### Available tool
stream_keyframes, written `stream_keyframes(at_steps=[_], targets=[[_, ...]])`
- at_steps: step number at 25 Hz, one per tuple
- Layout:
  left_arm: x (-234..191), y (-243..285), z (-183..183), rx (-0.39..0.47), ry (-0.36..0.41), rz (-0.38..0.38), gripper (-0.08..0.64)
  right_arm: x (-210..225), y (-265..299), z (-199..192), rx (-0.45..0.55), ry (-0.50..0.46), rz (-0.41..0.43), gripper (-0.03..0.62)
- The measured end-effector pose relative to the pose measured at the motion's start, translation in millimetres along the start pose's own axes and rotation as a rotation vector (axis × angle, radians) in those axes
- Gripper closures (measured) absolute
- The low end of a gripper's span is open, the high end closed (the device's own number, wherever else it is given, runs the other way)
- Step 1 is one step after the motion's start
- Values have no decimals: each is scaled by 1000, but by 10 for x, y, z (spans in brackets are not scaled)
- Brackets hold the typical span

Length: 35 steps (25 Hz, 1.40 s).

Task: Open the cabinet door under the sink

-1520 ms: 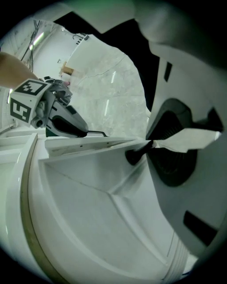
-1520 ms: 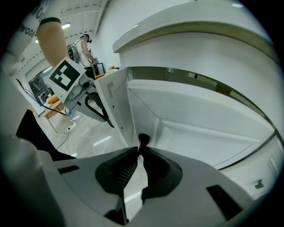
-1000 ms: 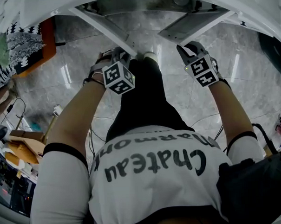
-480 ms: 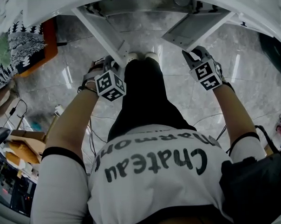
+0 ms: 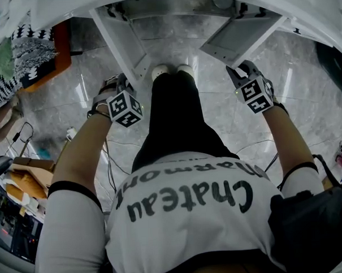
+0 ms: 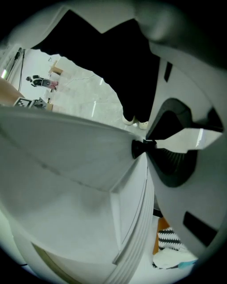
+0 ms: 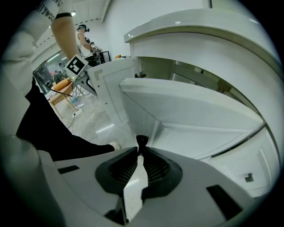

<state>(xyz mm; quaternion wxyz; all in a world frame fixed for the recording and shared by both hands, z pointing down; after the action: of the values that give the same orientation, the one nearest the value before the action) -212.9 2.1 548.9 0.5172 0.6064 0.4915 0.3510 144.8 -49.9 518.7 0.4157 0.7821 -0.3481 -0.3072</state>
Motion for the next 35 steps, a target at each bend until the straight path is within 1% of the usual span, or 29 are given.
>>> stream_keyframes(at_steps=[7,11,17,23,29,35], targets=[[-14,-33,-215,-56,26,-1,515,8,-77,-164,-27,-25,6,557],[-8,-37,-231,-59,7,8,515,18,-118,-251,-38,-26,0,557],[-10,-53,-259,-65,21,10,515,40,-176,-357,-48,-37,-5,557],[-19,-81,-372,-76,47,15,515,82,-231,-482,-58,-86,8,557],[-23,-86,-420,-78,53,25,515,133,-264,-593,-65,-126,22,557],[-49,-131,-556,-90,84,22,514,180,-319,-696,-95,-164,30,556]])
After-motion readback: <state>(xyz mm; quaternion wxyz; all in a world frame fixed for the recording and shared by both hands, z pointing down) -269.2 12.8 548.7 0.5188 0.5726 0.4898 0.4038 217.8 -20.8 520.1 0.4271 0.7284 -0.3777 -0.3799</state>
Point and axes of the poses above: the fingertips, and each gripper's own axes: y forward along the fingers, x to its right, z out of its top, the point moved 10 cm from there along -y, backward along the fingers, and after that the axes turned 12 degrees about -z, right-handed, at the moved point
